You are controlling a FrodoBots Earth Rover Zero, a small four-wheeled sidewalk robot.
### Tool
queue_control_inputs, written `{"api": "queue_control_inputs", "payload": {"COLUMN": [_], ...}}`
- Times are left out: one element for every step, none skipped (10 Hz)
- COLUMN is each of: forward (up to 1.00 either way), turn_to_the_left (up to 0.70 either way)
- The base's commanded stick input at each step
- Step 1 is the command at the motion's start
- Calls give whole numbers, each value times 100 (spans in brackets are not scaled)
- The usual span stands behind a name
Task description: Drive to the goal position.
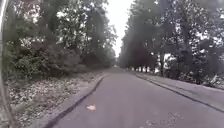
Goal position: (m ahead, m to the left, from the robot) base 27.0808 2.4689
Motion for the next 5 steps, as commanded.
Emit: {"api": "queue_control_inputs", "payload": {"forward": [70,70,70,70,70], "turn_to_the_left": [1,1,1,1,0]}}
